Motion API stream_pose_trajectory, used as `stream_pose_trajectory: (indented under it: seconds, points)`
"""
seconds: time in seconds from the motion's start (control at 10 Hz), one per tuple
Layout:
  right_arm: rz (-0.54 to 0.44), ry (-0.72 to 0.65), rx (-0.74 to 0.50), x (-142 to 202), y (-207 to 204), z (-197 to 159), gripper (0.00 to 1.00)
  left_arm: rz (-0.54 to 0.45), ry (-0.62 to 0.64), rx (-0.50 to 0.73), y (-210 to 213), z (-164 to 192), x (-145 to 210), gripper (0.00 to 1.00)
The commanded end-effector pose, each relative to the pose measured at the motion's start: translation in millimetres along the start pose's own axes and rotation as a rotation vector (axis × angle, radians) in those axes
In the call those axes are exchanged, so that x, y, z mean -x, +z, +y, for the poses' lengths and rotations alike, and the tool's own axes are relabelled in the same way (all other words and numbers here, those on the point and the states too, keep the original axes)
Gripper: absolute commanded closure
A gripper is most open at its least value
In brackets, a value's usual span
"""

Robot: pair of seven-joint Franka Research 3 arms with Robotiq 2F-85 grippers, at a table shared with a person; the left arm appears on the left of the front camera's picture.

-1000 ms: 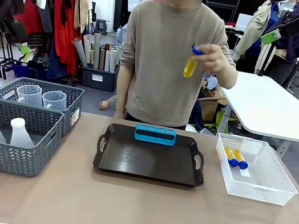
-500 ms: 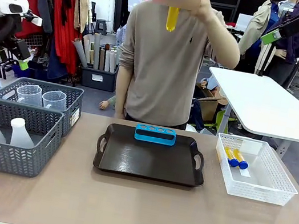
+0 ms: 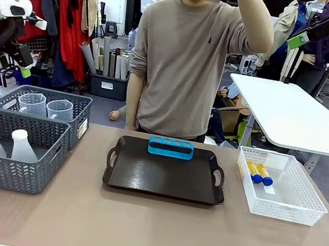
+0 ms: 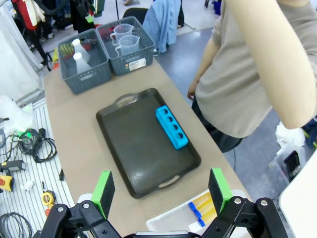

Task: Prepare the laboratory tools.
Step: Pick up one Large Measuring Cup and place it on the Handle tray.

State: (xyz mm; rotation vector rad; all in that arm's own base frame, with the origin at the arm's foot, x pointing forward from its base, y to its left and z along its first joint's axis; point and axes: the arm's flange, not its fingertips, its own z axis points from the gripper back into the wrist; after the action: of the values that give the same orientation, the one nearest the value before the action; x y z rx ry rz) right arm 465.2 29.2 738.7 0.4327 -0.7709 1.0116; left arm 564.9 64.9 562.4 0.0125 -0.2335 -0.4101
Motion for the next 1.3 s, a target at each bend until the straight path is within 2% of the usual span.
stream_pose_trajectory:
  seconds: [0.0, 0.1, 0.6, 0.9, 1.2]
  points:
    - [0.001, 0.004, 0.001, -0.4, 0.0, 1.5, 0.0, 0.019, 0.042, -0.042, -43.3, 20.8, 0.2, 0.0]
    - [0.001, 0.004, 0.001, -0.4, 0.0, 1.5, 0.0, 0.018, 0.105, -0.011, -59.0, 24.2, 1.6, 0.0]
    - [0.001, 0.004, 0.001, -0.4, 0.0, 1.5, 0.0, -0.035, 0.18, -0.051, -127.8, 43.8, -1.7, 0.0]
    - [0.001, 0.004, 0.001, -0.4, 0.0, 1.5, 0.0, -0.008, 0.278, -0.048, -153.7, 45.8, -7.3, 0.0]
    - [0.001, 0.004, 0.001, -0.4, 0.0, 1.5, 0.0, 0.005, 0.277, -0.049, -175.5, 50.4, -5.5, 0.0]
